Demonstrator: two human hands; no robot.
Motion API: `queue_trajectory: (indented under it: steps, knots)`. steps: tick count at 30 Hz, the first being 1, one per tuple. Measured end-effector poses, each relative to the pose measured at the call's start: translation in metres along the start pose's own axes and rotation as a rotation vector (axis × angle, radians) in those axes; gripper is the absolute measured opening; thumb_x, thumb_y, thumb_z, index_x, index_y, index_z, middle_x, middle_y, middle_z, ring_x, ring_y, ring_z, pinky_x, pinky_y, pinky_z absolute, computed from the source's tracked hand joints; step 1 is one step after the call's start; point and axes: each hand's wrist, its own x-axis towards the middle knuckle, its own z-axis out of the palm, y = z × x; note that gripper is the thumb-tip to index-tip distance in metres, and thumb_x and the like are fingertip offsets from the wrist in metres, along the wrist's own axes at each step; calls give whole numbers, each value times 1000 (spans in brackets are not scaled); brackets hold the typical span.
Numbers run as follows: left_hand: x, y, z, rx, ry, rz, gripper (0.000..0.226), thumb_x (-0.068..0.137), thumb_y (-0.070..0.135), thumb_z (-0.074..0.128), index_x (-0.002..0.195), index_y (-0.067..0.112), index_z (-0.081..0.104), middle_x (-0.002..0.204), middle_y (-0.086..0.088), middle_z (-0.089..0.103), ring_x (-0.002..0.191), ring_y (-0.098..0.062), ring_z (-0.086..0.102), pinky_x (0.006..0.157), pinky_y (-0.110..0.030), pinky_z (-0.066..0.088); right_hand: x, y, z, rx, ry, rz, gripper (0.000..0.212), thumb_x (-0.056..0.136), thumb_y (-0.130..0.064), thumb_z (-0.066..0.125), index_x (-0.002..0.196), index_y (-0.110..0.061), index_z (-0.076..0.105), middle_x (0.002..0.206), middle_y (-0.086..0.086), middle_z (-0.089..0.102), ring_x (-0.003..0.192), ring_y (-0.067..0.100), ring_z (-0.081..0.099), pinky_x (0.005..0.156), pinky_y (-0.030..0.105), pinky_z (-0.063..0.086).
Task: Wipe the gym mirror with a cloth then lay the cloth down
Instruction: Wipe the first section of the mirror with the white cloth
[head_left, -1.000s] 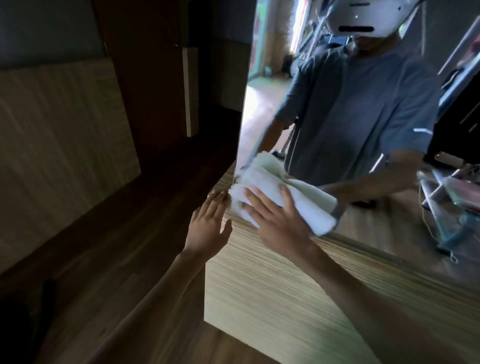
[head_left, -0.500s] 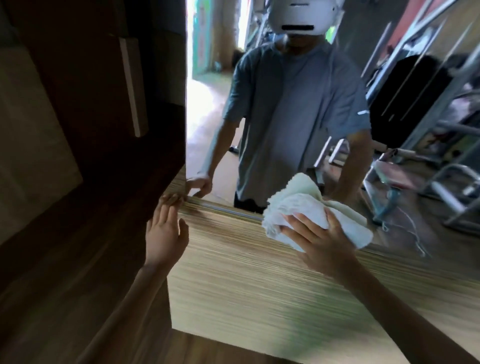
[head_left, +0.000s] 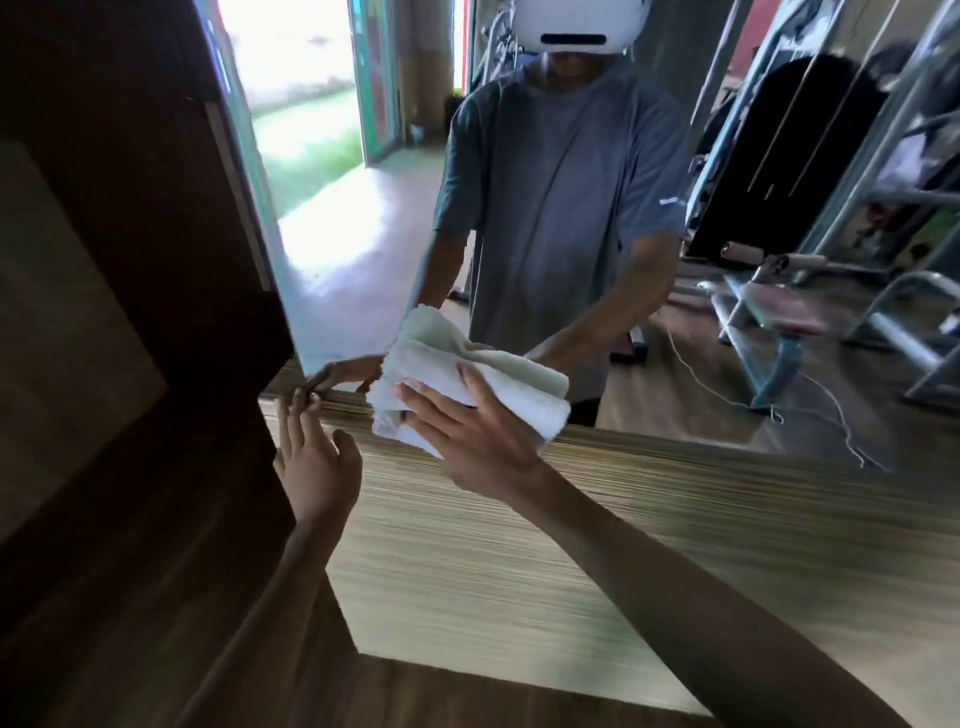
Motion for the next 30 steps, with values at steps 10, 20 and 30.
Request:
queue_trajectory:
  steps: [10,20,30]
  knots:
    - [-94,116,73,33,-49,-20,66,100,23,53,154,-2,26,166,-15,16,155,-28,8,121,-52,15,-195,118,30,104,144,19,43,94,-22,43,133,-20,61,154,2,43,143,18,39,120,55,11]
    - [-167,207,123,99,-172,-30,80,98,36,56,156,-4,17,168,-15,5,155,-29,0,118,-53,23,-334,196,26,21,38,82,56,79,-26,57,135,-22,59,156,5,39,145,21,32,113,60,16]
    - [-166,188,104,386,-187,138,78,88,21,68,154,2,30,164,-15,25,152,-32,21,116,-64,20,-255,154,21,31,59,-1,53,96,-16,25,141,-18,53,161,8,31,149,25,26,118,61,11]
